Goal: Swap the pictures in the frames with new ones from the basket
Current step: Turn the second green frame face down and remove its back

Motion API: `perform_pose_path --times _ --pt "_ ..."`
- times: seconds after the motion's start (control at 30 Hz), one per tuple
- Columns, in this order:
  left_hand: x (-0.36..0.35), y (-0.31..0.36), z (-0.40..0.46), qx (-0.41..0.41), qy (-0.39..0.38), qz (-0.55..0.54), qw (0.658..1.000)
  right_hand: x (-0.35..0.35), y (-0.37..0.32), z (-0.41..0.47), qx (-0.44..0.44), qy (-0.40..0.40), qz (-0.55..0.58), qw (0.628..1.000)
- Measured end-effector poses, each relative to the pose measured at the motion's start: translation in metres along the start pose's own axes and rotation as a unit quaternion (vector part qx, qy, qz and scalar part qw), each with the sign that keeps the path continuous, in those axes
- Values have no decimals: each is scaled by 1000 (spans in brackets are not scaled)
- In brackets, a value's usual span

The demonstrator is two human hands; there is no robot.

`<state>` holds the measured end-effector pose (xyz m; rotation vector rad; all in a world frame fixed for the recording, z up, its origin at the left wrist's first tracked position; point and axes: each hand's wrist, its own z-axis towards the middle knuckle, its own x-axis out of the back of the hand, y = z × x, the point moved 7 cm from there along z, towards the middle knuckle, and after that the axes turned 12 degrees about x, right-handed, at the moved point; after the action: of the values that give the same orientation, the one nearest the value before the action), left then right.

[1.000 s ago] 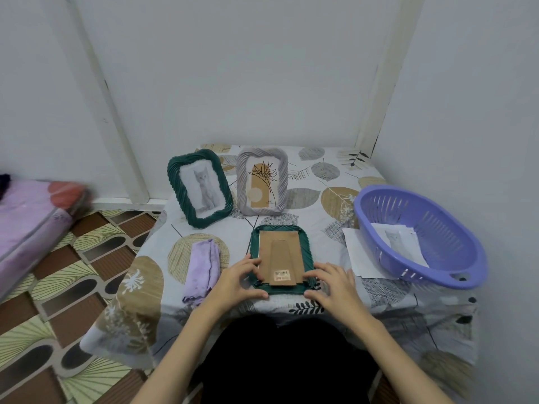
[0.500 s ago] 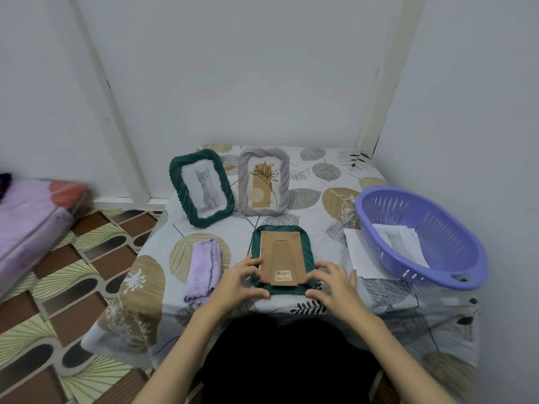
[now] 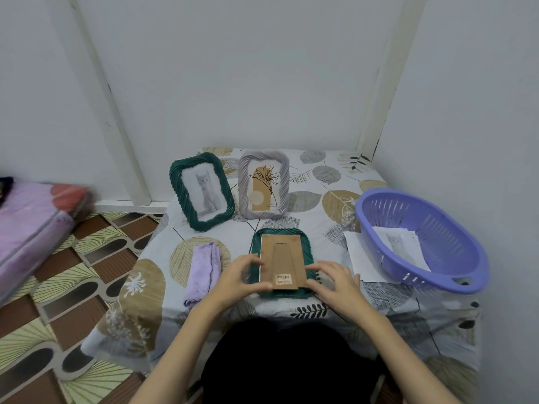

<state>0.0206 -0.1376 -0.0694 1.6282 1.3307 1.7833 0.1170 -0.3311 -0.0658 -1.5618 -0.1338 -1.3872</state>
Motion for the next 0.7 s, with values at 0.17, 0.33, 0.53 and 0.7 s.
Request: perform_pose_path --times 0.17,0.33,0.53,0.7 --pt "2 -2 16 40 98 61 992 -4 -8 19 -40 40 -40 998" --pt "-13 -11 22 64 95 114 987 -29 -13 23 -49 -3 -60 997" --pt "-17 -6 17 92 79 -23 992 -29 -12 23 -50 69 27 996" --pt "-15 8 11 101 69 -109 987 -18 -12 19 -48 109 84 989"
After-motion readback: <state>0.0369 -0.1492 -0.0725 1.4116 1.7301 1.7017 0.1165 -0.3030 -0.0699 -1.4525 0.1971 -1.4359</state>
